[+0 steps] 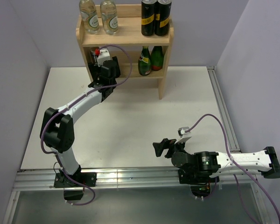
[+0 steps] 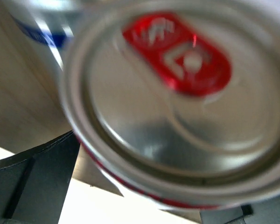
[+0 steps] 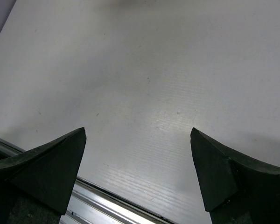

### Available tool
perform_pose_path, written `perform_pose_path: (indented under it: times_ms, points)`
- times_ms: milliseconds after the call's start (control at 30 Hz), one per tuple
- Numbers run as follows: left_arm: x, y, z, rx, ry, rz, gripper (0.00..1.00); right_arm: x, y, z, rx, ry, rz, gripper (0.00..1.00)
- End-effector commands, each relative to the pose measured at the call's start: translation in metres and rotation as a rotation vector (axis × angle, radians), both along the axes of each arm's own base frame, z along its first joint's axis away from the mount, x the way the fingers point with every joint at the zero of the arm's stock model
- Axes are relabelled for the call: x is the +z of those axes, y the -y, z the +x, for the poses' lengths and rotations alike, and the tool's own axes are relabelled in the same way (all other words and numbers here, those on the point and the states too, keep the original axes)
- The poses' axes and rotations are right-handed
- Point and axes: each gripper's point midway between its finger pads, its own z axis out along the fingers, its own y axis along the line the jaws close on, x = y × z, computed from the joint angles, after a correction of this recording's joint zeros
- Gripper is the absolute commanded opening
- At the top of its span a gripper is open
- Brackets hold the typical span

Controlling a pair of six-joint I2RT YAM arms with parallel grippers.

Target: Place and organize the beverage onto the shelf

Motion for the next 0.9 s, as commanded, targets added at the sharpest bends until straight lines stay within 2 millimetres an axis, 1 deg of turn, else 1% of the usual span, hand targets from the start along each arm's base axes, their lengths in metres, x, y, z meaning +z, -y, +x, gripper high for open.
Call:
perform_pose_path:
  times_ms: [0, 133, 333, 400, 433, 467, 667, 700, 833, 867]
  points:
    - [0.025, 0.007, -0.004, -0.051, 0.068, -0.061, 0.99, 0.009, 0.0, 0.003, -0.028, 0.02, 0.032, 1.0]
    - [0.02, 0.013, -0.005, -0.096, 0.058, -0.058, 0.99, 0.009, -0.001, 0.003, -0.027, 0.019, 0.031, 1.0]
    - [0.022, 0.023, -0.01, -0.164, 0.061, -0.064, 0.99, 0.009, -0.001, 0.004, -0.028, 0.022, 0.023, 1.0]
    - [0.025, 0.023, -0.012, -0.17, 0.065, -0.067, 0.99, 0.008, -0.001, 0.003, -0.027, 0.021, 0.02, 1.0]
    - [0.023, 0.027, -0.014, -0.19, 0.061, -0.068, 0.99, 0.009, -0.001, 0.004, -0.028, 0.022, 0.022, 1.0]
    - [0.026, 0.027, -0.016, -0.196, 0.066, -0.071, 0.99, 0.009, -0.001, 0.004, -0.028, 0.022, 0.022, 1.0]
    - [0.024, 0.03, -0.027, -0.213, 0.051, -0.072, 0.99, 0.008, -0.001, 0.003, -0.027, 0.021, 0.02, 1.0]
    - [0.028, 0.03, -0.03, -0.219, 0.057, -0.077, 0.99, 0.008, -0.001, 0.003, -0.027, 0.021, 0.02, 1.0]
    - [0.022, 0.031, -0.04, -0.24, 0.031, -0.077, 0.99, 0.009, -0.001, 0.004, -0.029, 0.024, 0.022, 1.0]
    - [0.027, 0.03, -0.045, -0.247, 0.036, -0.085, 0.99, 0.009, -0.001, 0.004, -0.03, 0.023, 0.022, 1.0]
